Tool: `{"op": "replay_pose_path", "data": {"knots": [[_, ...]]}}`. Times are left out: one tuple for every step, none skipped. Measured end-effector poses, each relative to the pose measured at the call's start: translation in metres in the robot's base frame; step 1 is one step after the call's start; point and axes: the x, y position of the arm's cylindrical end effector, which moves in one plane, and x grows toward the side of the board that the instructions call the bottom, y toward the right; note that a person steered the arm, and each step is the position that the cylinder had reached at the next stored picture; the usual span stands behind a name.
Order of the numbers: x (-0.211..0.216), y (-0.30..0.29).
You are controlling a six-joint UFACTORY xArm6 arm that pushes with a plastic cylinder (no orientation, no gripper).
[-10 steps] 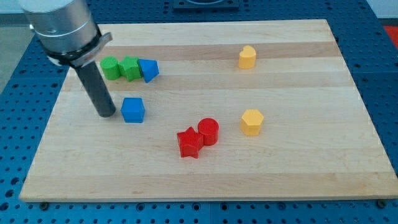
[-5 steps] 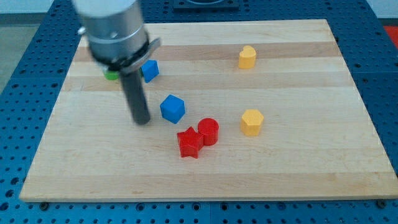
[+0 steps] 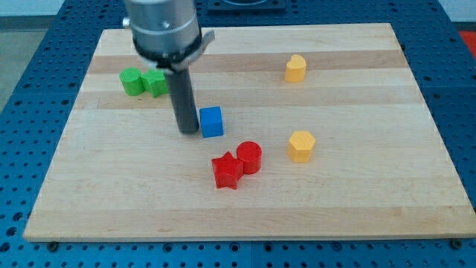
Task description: Push blue cube to the right of blue triangle
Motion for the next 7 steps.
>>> {"op": "replay_pose_path", "data": {"knots": [[0.051,0.024],[0.047,0.073],[0.014,0.063],[-0.011,0.058],[-0.047,0.042],[-0.066,0.041],[-0.08,0.041]]}}
